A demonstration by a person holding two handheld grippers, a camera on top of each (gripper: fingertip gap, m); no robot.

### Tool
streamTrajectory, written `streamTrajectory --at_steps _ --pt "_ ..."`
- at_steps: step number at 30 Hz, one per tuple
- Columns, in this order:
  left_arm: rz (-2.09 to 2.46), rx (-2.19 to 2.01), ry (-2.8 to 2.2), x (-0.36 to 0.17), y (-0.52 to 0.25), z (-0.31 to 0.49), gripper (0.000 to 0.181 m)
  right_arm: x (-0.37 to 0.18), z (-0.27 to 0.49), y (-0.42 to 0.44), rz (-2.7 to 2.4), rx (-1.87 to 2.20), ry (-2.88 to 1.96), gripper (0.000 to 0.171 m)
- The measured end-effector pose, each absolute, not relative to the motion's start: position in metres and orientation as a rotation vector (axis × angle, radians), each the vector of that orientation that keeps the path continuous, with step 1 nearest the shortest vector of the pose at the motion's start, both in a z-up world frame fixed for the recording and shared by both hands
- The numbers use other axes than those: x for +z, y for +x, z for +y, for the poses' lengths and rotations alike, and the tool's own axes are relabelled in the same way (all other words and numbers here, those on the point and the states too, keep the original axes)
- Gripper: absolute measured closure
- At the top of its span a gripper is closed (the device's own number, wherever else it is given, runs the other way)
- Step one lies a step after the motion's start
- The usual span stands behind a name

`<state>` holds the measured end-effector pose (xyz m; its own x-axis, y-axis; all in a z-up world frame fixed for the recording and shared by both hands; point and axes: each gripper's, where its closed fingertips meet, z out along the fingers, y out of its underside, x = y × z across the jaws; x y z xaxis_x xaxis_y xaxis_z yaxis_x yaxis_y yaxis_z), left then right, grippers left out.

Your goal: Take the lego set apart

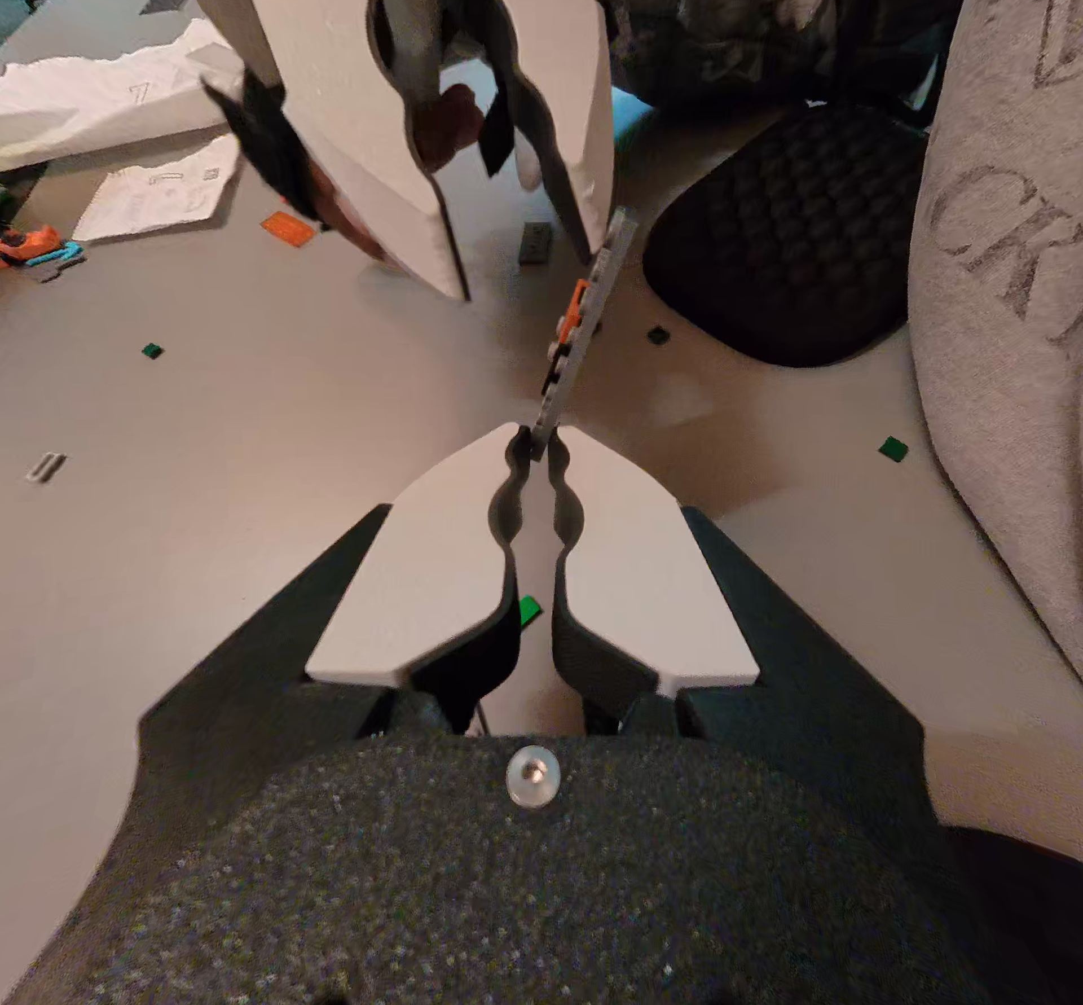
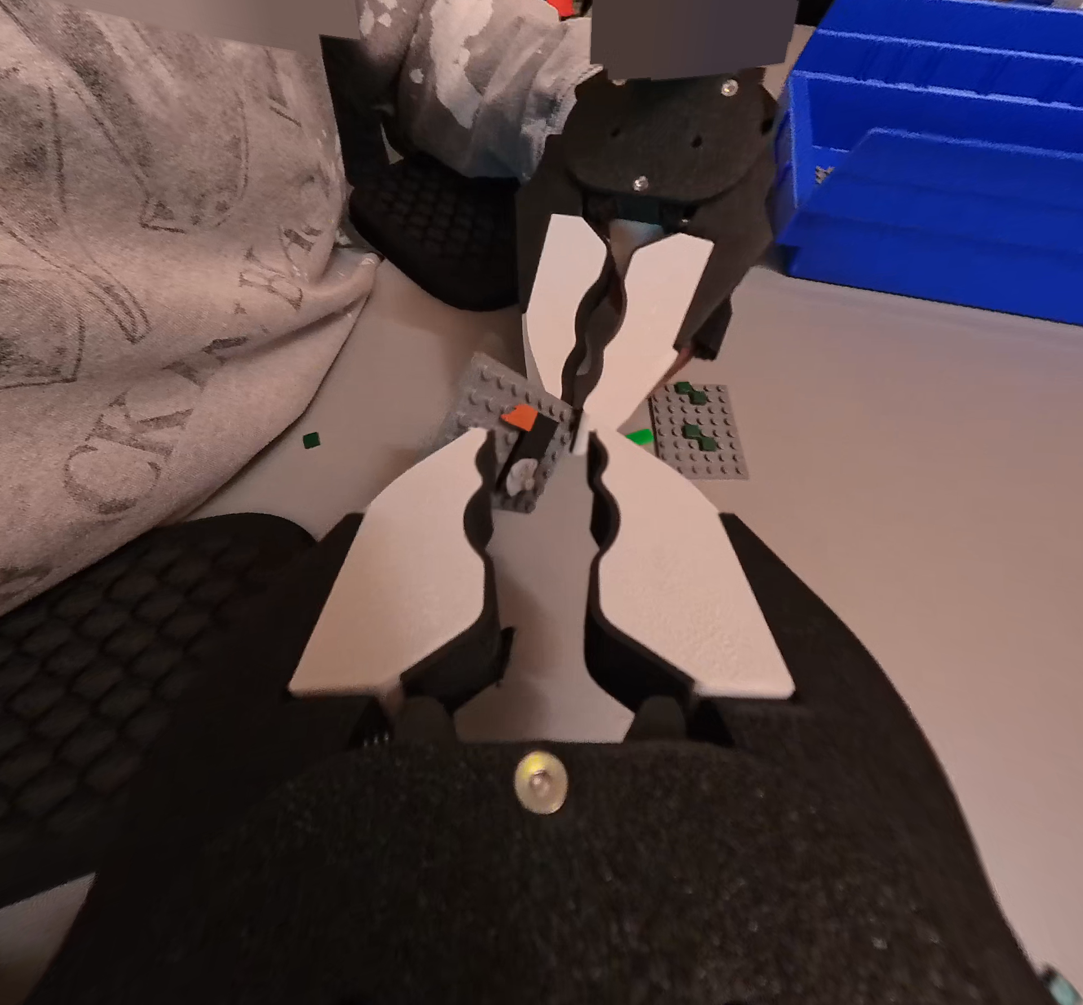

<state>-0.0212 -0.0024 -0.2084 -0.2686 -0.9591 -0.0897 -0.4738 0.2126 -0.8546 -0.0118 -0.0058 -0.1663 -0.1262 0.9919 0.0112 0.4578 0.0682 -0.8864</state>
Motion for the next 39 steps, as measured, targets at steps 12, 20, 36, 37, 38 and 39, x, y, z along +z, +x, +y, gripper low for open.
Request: streamTrajectory --at_steps 12,20,36,37,38,39 --pt "1.602 -0.962 -1.372 -0.188 -0.029 0.037 0.175 -0.152 0.034 -0.019 -1.586 0.487 -1.363 0.165" --pt "1.176 -1.279 -1.662 -0.160 -0.035 0.065 0.160 -0.141 0.075 -0.005 -1.510 -0.078 -1.331 0.167" --pt "0.463 -1.908 -1.952 -0.155 -0.026 0.072 0.163 -0.160 0.098 -0.022 -1.504 -0.584 -1.106 0.167" --pt "0.459 -1.907 -1.967 -0.158 -0.027 0.072 0.164 -0.163 0.099 -0.022 -1.508 -0.573 -1.111 0.166" --pt "0.443 -1.922 -1.979 -0.159 -0.027 0.073 0.164 -0.165 0.099 -0.023 -1.509 -0.560 -1.117 0.166" --pt "0.433 -1.932 -1.993 -0.162 -0.028 0.073 0.165 -0.168 0.099 -0.024 -1.514 -0.551 -1.122 0.166"
